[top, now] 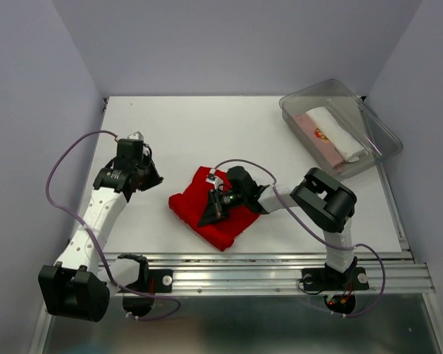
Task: Roll the t-shirts
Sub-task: Roll the T-shirt to the center of the board.
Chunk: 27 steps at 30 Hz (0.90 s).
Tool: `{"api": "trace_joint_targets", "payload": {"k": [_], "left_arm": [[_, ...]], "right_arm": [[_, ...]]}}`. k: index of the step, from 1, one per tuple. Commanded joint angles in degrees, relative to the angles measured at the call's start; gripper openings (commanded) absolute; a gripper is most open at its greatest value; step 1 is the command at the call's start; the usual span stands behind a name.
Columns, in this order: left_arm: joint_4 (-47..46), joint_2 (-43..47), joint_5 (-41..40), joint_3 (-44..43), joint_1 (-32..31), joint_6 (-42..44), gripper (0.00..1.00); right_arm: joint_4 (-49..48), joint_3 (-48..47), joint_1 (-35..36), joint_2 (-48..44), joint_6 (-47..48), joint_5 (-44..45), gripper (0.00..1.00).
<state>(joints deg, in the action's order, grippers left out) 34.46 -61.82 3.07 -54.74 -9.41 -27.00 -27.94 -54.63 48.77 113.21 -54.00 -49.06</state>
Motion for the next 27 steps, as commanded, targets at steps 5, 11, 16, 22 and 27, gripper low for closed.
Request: {"api": "trace_joint_targets", "payload": {"k": [5, 11, 16, 22, 27], "left_arm": [[6.2, 5.4, -2.5, 3.3, -11.0, -3.6, 0.00], [5.0, 8.0, -0.6, 10.2, -12.1, -5.8, 0.00], [3.3, 6.1, 0.1, 12.8, -13.8, -6.0, 0.00], [2.2, 3.1, -0.9, 10.9, -14.2, -6.7, 0.00], [-1.4, 2.1, -1.7, 9.4, -14.2, -8.2, 0.00]], "right_arm": [[-5.9, -0.7, -2.0, 2.5, -5.3, -5.9, 0.01], [-5.6, 0.1, -3.9, 2.3, -6.3, -5.9, 0.01], [-5.6, 0.7, -3.9, 2.2, -6.2, -5.7, 0.01], [-5.6, 0.7, -4.5, 2.9, -6.2, -6.1, 0.01], [-5.6, 0.7, -4.5, 3.4, -6.1, -6.0, 0.01]]}}
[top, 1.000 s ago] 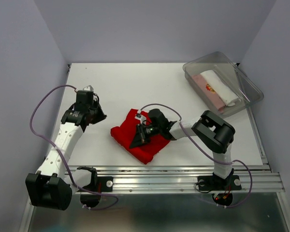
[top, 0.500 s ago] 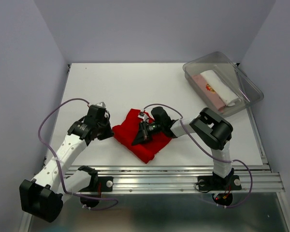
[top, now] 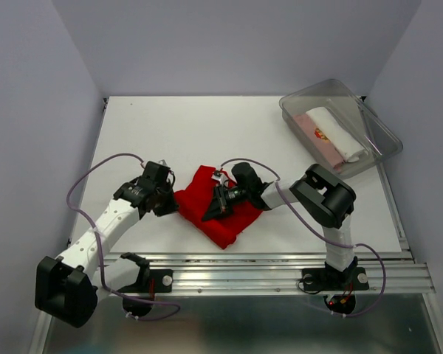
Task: Roll the t-shirts
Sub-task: Roll the T-shirt to the center of the board.
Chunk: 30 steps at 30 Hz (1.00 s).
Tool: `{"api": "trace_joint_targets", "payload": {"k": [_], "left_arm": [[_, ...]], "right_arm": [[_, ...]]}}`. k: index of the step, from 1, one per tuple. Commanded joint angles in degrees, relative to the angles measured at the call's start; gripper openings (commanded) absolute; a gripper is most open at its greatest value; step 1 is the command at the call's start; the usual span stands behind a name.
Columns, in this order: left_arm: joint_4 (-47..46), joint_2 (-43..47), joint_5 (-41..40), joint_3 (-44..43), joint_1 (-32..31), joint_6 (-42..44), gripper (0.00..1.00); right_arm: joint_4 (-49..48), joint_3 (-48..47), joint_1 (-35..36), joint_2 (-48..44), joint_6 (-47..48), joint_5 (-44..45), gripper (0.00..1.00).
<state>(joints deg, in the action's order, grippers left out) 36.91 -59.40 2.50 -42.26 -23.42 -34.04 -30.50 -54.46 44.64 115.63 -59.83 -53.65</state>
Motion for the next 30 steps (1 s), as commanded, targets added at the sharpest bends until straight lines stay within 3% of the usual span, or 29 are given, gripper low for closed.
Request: {"api": "trace_joint_targets", "payload": {"k": [1, 13, 16, 17, 18, 21, 27, 30], "left_arm": [[-3.9, -0.8, -1.8, -3.4, -0.2, -1.1, 0.00], [-15.7, -12.3, -2.9, -3.5, 0.0, -0.8, 0.00], [-17.5, -16.4, -4.3, -3.8, 1.1, -1.2, 0.00], [-18.0, -17.0, -4.3, -3.9, 1.0, -1.4, 0.00], [-18.9, -17.5, -4.2, -3.8, 1.1, -1.4, 0.00], [-20.1, -17.9, -3.8, -3.5, 1.2, -1.9, 0.00], [-20.9, -18.2, -4.3, -2.8, 1.4, -2.3, 0.00], [-21.3, -19.2, -3.6, -2.8, 1.5, -2.3, 0.00]], "right_arm": [[-3.1, 0.7, -0.3, 0.8, -0.3, -1.4, 0.01], [-2.9, 1.6, -0.3, -0.2, 0.8, -0.8, 0.01], [0.6, 1.3, -0.3, -1.9, 3.1, 1.3, 0.05], [3.0, 0.8, -0.3, -2.6, 4.7, 3.1, 0.09], [8.3, 0.3, -0.3, -3.5, 6.6, 4.3, 0.25], [16.0, -0.8, -0.3, -7.4, 12.4, 8.5, 0.53], [35.6, -2.8, -0.3, -16.7, 24.9, 22.2, 0.73], [41.3, -1.0, 1.2, -21.5, 27.4, 29.1, 0.77]]}}
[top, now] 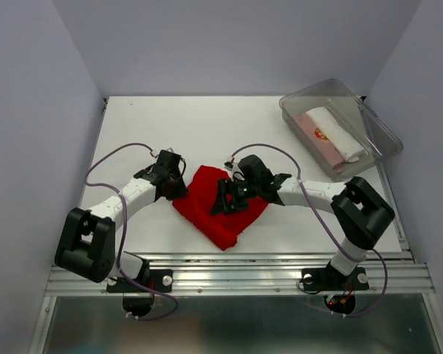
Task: Roll the t-shirts
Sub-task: Roll the T-shirt to the center of the board.
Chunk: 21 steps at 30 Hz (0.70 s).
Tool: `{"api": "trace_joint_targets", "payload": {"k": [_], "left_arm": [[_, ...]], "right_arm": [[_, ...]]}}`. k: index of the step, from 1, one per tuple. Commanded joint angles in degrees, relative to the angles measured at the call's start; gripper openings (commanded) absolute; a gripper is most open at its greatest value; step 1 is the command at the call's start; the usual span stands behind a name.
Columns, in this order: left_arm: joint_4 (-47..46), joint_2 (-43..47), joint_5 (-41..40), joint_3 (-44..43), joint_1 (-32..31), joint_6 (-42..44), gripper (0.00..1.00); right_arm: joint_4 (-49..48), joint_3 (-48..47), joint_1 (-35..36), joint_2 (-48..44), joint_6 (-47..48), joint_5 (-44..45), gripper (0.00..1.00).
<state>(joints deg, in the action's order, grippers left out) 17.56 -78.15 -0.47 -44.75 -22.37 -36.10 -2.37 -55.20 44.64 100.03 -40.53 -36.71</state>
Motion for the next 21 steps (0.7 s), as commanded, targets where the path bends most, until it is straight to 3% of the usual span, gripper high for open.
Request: {"api": "trace_joint_targets", "payload": {"k": [1, 3, 10, 18, 21], "left_arm": [[-2.4, -0.6, -0.3, -0.3, 0.5, -0.1, 0.00], [-2.4, -1.0, -0.2, -0.4, 0.5, 0.1, 0.00], [-2.9, -1.7, 0.1, -0.8, 0.5, 0.1, 0.00], [-2.9, -2.7, -0.3, -1.5, 0.5, 0.2, 0.00], [-3.1, -3.1, -0.3, -1.7, 0.5, 0.2, 0.00]], "right_arm": [[15.5, -0.3, 2.3, -6.9, 9.4, 15.7, 0.77], [21.2, -0.5, 5.4, -9.4, 10.6, 23.3, 0.78], [20.0, 6.1, 9.8, -17.1, 8.3, 25.9, 0.78], [17.0, 4.8, 12.7, -12.8, 8.7, 23.8, 0.74], [15.6, 4.8, 13.3, -11.9, 8.8, 22.9, 0.66]]}}
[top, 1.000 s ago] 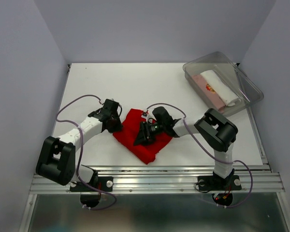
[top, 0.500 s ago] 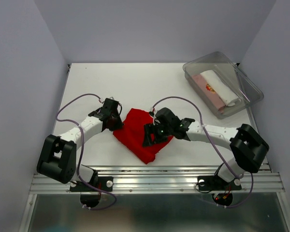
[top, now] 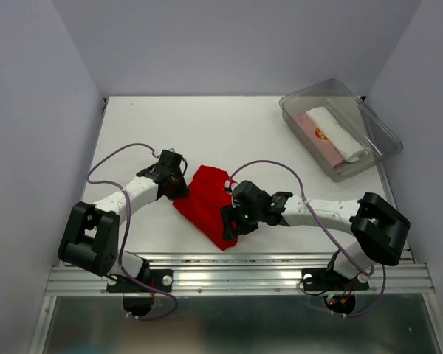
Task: Roll the t-shirts
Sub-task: Roll the T-shirt to the center of the board.
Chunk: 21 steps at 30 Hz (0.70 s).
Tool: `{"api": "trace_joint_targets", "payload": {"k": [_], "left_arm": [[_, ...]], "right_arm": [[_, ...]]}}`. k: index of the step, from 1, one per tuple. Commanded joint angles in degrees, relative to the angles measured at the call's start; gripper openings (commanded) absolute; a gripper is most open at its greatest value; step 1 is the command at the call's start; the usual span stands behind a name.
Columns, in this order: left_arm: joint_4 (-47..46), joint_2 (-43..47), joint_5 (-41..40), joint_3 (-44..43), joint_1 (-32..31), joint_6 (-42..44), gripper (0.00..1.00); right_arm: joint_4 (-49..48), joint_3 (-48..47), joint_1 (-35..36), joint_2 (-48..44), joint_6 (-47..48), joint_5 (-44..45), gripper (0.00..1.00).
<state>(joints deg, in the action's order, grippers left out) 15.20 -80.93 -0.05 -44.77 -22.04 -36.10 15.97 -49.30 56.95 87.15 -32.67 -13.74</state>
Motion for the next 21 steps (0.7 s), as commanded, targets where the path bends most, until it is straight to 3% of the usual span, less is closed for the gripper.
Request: {"api": "trace_joint_targets", "payload": {"k": [1, 5, 6, 10, 12, 21], "left_arm": [[-0.6, -0.5, -0.7, -2.0, 0.2, 0.3, 0.00], [-0.3, -1.1, -0.7, -2.4, 0.2, 0.7, 0.00], [-0.3, -1.3, -0.8, -2.5, 0.2, 0.8, 0.00], [-0.1, -1.7, -1.1, -3.0, 0.2, 1.3, 0.00], [0.2, -2.2, -1.4, -3.4, 0.2, 1.4, 0.00], [-1.7, -4.7, -0.2, -3.8, 0.2, 2.1, 0.00]], "right_arm": [[-2.9, -1.2, 1.0, 1.3, 1.0, 0.0, 0.63], [-4.7, -0.3, 1.0, 2.6, 0.4, -0.2, 0.45], [-5.5, -0.1, 1.0, 2.8, 0.3, -0.9, 0.34], [-5.7, -0.3, -0.3, 2.0, 0.4, -2.2, 0.11], [-5.7, -0.3, -1.7, 1.8, 0.6, -4.4, 0.06], [-5.5, 1.7, -6.2, 4.6, 4.0, -8.6, 0.05]]}}
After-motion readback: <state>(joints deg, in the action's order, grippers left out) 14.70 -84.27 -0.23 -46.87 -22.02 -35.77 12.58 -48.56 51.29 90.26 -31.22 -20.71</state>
